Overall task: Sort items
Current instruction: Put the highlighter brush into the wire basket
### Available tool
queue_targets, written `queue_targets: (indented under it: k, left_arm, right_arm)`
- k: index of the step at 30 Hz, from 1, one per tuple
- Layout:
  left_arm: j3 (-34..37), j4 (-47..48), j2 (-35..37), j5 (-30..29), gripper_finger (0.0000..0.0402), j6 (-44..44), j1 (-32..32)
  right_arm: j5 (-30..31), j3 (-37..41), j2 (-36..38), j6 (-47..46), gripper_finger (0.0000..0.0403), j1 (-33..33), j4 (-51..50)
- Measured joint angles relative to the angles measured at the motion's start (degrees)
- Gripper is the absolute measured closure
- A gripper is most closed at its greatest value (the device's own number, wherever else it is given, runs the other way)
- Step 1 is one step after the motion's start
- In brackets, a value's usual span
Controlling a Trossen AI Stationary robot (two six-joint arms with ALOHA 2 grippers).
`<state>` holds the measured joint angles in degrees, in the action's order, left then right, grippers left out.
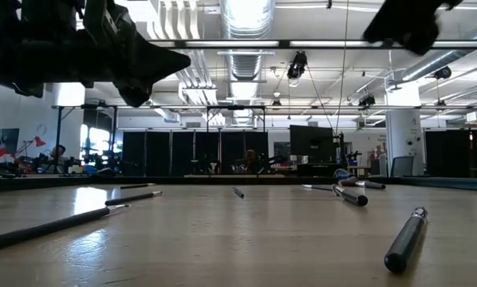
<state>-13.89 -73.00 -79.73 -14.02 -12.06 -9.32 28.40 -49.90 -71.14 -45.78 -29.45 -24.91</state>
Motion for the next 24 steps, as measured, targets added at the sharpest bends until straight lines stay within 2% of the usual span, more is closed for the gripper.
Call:
queue_targets:
  k: [6, 10, 14, 18, 21, 24]
  left_arm:
    - [0.2, 0.1, -0.1, 0.2, 0.0397, 0.2, 0.0]
    - [0.2, 0.2, -0.1, 1.0, 0.0397, 0.3, 0.0]
    - [0.2, 0.4, -0.1, 1.1, 0.0397, 0.2, 0.0]
    - [0.2, 0.4, -0.1, 1.1, 0.0397, 0.2, 0.0]
    - [0.2, 0.4, -0.1, 1.4, 0.0397, 0.2, 0.0]
    - [0.2, 0.4, -0.1, 2.1, 0.0397, 0.1, 0.0]
  right_arm:
    - [-3.3, 10.3, 9.0, 1.5, 0.0395, 21.4, 2.9]
    - [-12.4, 13.2, 10.2, 6.9, 0.0395, 36.9, 3.0]
    - [-18.2, 13.8, 7.1, 8.8, 0.0394, 51.2, 2.5]
    - [-24.5, 13.3, 2.7, 10.5, 0.0391, 62.6, 1.2]
    - [-25.8, 11.6, -0.9, 11.5, 0.0370, 68.8, -0.3]
    - [-25.7, 9.3, -5.0, 11.9, 0.0331, 72.9, -2.1]
